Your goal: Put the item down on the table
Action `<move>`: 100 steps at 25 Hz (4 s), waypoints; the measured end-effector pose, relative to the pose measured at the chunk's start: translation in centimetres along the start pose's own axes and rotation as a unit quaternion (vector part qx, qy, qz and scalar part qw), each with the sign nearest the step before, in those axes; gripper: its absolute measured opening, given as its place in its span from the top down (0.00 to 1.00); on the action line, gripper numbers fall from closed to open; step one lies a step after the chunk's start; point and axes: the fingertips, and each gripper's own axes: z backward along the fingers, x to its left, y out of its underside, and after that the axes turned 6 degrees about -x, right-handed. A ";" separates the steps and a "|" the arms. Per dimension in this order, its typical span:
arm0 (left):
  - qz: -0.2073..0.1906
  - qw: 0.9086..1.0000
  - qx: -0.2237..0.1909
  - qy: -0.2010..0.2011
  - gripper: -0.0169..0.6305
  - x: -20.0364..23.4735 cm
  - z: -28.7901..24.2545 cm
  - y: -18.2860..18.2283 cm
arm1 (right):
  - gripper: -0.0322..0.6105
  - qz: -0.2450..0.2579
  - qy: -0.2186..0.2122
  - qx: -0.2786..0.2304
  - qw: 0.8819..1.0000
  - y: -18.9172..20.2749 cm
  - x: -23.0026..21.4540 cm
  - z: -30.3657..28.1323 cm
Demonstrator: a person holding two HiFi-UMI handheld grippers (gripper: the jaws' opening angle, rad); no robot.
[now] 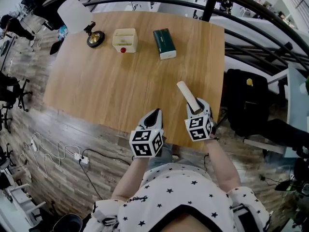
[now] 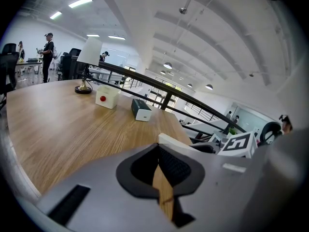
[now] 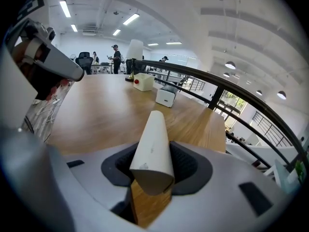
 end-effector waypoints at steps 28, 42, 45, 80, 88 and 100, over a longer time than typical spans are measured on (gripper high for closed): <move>-0.003 1.000 0.006 -0.002 0.96 -1.1 1.8 1.8 | 0.64 -0.048 -0.028 0.008 0.998 2.8 3.3 0.9; 0.003 1.000 0.007 -0.006 0.96 -1.5 2.7 2.9 | 0.61 -0.041 -0.062 0.010 0.997 3.4 6.3 1.4; 0.003 1.000 0.006 -0.009 0.96 -1.6 2.9 3.1 | 0.61 -0.042 -0.063 0.012 0.997 3.9 6.5 1.3; -0.016 0.999 -0.040 -0.011 0.96 -11.0 17.6 12.5 | 0.96 -0.174 -0.080 -0.143 0.971 4.9 10.5 24.6; -0.028 0.999 -0.044 0.002 0.96 -12.9 20.7 14.6 | 0.96 -0.183 -0.082 -0.176 0.964 5.5 11.5 29.2; -0.026 0.998 -0.050 0.002 0.96 -13.1 23.8 16.1 | 0.96 -0.206 -0.092 -0.200 0.953 5.7 13.6 31.7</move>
